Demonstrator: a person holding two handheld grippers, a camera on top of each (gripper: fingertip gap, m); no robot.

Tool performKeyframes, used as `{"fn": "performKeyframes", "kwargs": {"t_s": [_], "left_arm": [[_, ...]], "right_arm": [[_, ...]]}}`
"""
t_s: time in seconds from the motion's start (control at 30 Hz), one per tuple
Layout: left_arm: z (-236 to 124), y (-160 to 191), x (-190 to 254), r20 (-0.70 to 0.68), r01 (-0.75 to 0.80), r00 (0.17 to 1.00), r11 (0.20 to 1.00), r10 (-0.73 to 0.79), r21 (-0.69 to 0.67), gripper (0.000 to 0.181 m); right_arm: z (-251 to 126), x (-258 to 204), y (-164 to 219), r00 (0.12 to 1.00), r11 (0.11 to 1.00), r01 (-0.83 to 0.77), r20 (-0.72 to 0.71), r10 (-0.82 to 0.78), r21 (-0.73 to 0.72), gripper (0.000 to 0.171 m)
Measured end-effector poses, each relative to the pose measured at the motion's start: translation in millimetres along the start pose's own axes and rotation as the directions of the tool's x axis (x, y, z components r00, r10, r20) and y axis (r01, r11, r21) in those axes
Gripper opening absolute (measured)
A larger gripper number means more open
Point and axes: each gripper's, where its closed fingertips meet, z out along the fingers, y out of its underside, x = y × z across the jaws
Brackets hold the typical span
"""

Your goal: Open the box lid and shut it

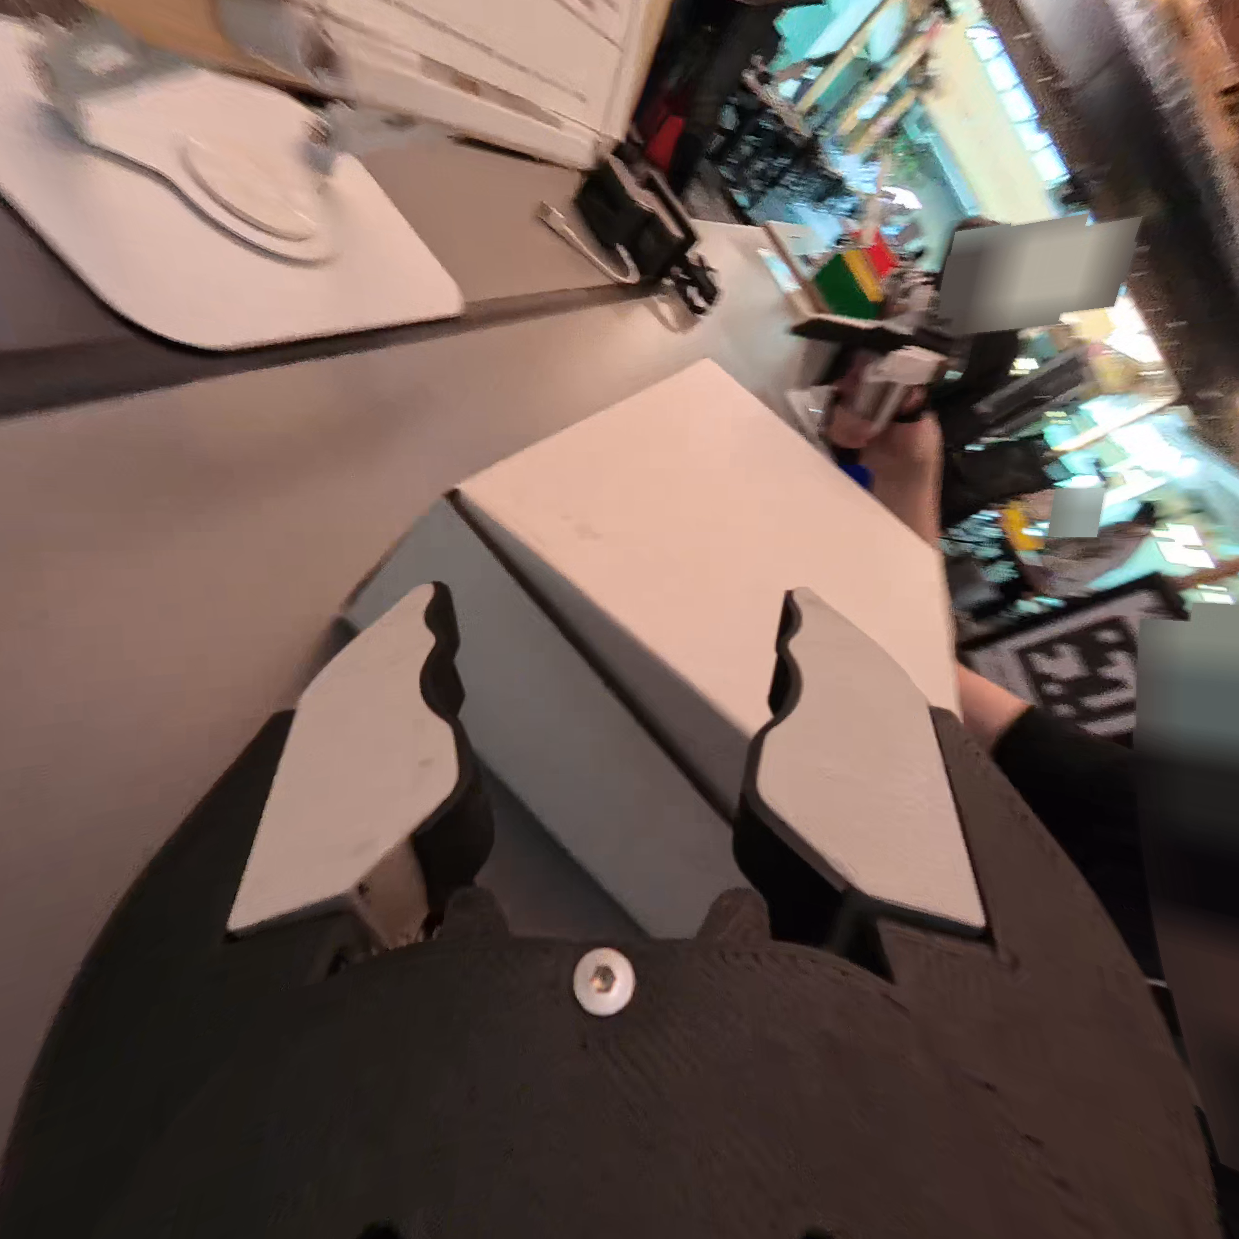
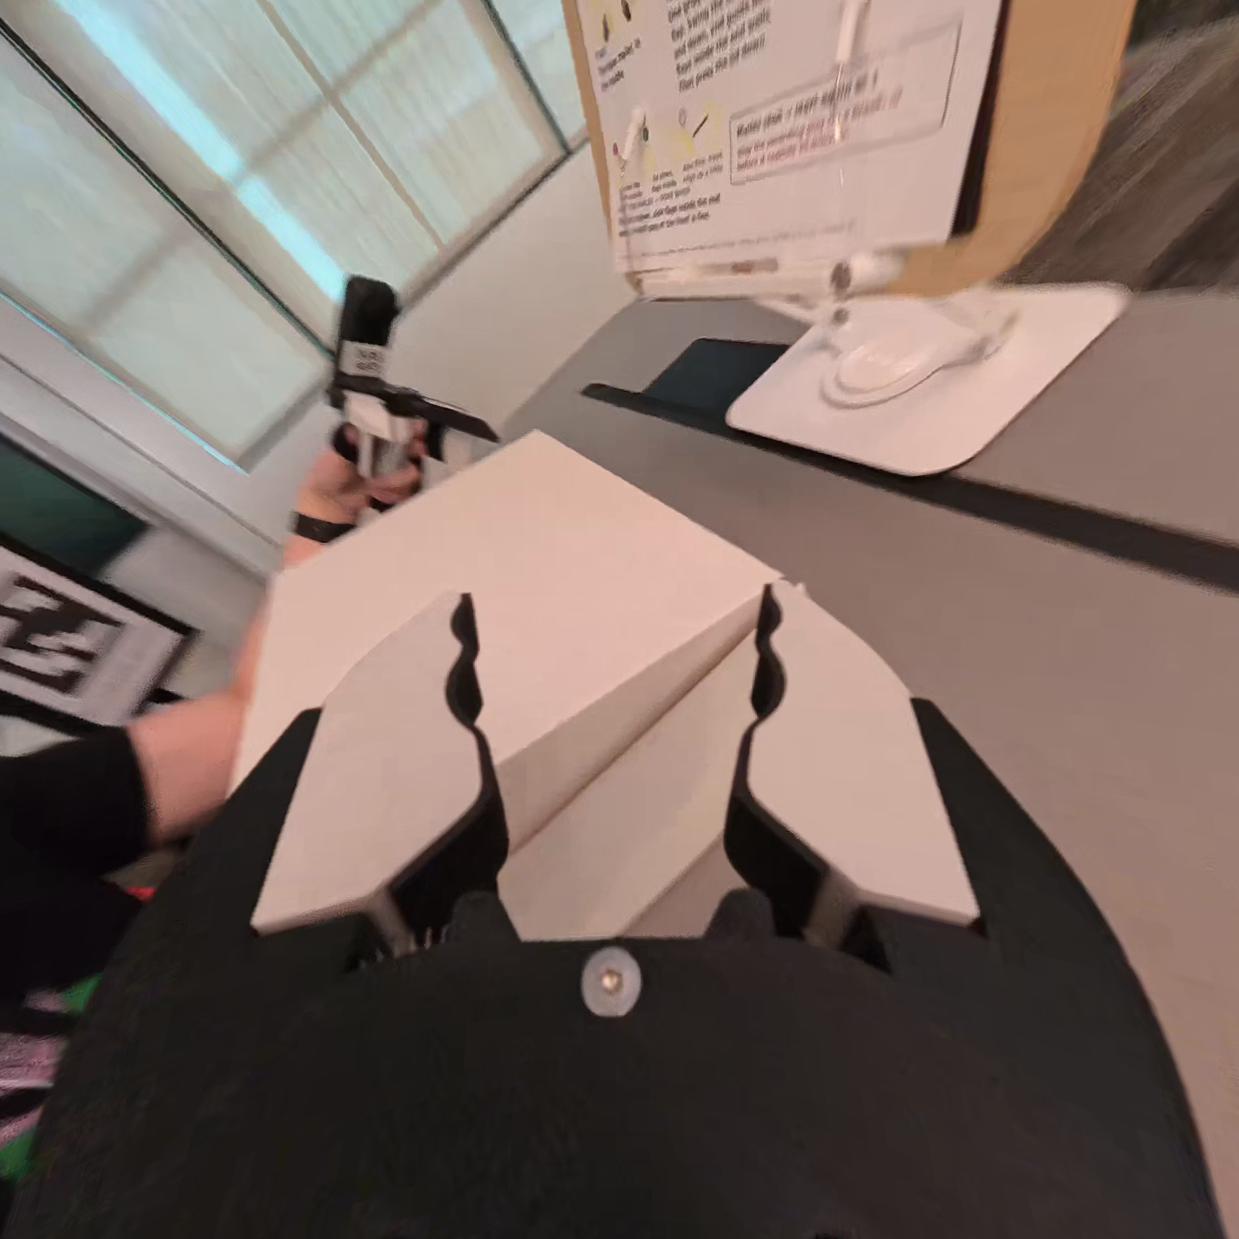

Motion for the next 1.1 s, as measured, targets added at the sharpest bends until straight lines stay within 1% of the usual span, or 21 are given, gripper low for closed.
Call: {"fn": "performKeyframes", "kwargs": {"t_s": [0.03,0.07,0.1,0.13,0.2,0.27,0.33,0.37,0.43,0.53,0.7,0.8,0.97,1.1], "left_arm": [[7,4,1,-0.041,0.038,0.998,0.999,-0.039,-0.031,0.093],[12,10,-1,-0.045,0.063,0.997,0.996,-0.066,-0.067,0.094],[16,18,-6,-0.028,0.067,0.997,0.992,-0.071,-0.106,0.099],[18,24,-8,-0.018,0.055,0.998,0.988,-0.058,-0.141,0.102],[22,36,-3,-0.051,0.054,0.997,0.979,-0.065,-0.198,0.107],[24,47,6,-0.109,0.07,0.989,0.964,-0.101,-0.256,0.111],[28,58,6,-0.116,0.068,0.987,0.948,-0.108,-0.311,0.111],[30,63,6,-0.117,0.064,0.987,0.941,-0.108,-0.331,0.112],[32,65,9,-0.127,0.047,0.987,0.937,-0.097,-0.346,0.119],[33,69,11,-0.12,-0.001,0.992,0.931,-0.046,-0.365,0.124],[38,74,9,-0.066,-0.059,0.997,0.911,0.035,-0.408,0.123],[39,76,10,-0.054,-0.068,0.997,0.907,0.05,-0.415,0.125],[39,77,9,-0.054,-0.078,0.997,0.909,0.061,-0.409,0.124],[39,78,9,-0.035,-0.082,0.997,0.902,0.074,-0.425,0.124]], "right_arm": [[5,1,4,0.996,0.997,-0.072,0.049,0.073,-0.008,0.085],[9,1,7,0.99,0.992,-0.121,0.07,0.123,-0.026,0.088],[12,0,14,0.987,0.989,-0.137,0.078,0.142,-0.062,0.089],[14,-3,22,0.987,0.985,-0.13,0.076,0.139,-0.113,0.091],[16,-8,37,0.99,0.972,-0.109,0.061,0.125,-0.21,0.098],[17,-14,42,0.987,0.962,-0.124,0.071,0.146,-0.245,0.099],[21,-11,48,0.985,0.951,-0.15,0.046,0.168,-0.27,0.098],[23,-13,53,0.983,0.942,-0.149,0.057,0.174,-0.302,0.097],[26,-17,57,0.981,0.935,-0.14,0.08,0.175,-0.326,0.098],[25,-19,58,0.984,0.936,-0.12,0.085,0.156,-0.331,0.097],[30,-14,62,0.996,0.936,-0.061,0.038,0.079,-0.346,0.092],[31,-11,66,1.0,0.934,-0.018,0.007,0.022,-0.358,0.087],[31,-11,70,0.998,0.928,0.062,-0.002,-0.067,-0.368,0.087],[31,-11,71,0.996,0.926,0.085,-0.001,-0.092,-0.367,0.088]]}}
